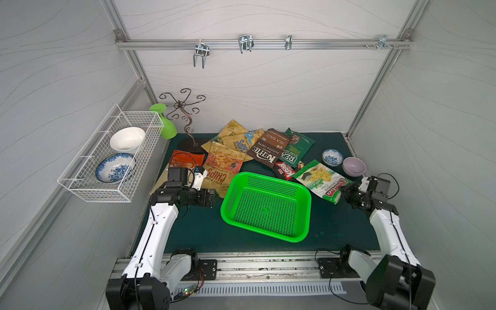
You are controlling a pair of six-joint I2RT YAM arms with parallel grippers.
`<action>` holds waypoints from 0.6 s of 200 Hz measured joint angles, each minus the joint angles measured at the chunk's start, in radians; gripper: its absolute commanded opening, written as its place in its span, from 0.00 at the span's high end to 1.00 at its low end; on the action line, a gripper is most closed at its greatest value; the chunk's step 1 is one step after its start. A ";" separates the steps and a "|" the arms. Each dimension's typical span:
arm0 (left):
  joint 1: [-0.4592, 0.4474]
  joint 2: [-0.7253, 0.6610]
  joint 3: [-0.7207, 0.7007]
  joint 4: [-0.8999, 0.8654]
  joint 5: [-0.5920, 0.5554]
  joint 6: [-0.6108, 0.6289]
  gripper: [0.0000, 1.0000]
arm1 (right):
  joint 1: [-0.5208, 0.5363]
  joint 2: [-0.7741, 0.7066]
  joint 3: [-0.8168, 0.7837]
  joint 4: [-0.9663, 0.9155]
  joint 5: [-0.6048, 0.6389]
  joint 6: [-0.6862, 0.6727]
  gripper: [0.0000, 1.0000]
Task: Put the potato chips into the basket
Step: Pick up the potato chip from the center of the board.
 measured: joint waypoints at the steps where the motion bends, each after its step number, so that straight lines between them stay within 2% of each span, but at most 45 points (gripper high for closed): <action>1: 0.000 0.000 0.000 0.000 0.000 0.000 0.02 | 0.001 -0.004 0.003 -0.005 0.001 -0.001 1.00; 58: 0.000 0.006 0.000 0.000 -0.002 0.000 0.02 | 0.026 -0.160 0.111 -0.152 0.037 0.003 1.00; 120: 0.000 0.011 0.000 0.000 -0.003 0.000 0.02 | 0.047 -0.243 0.234 -0.243 0.000 0.054 1.00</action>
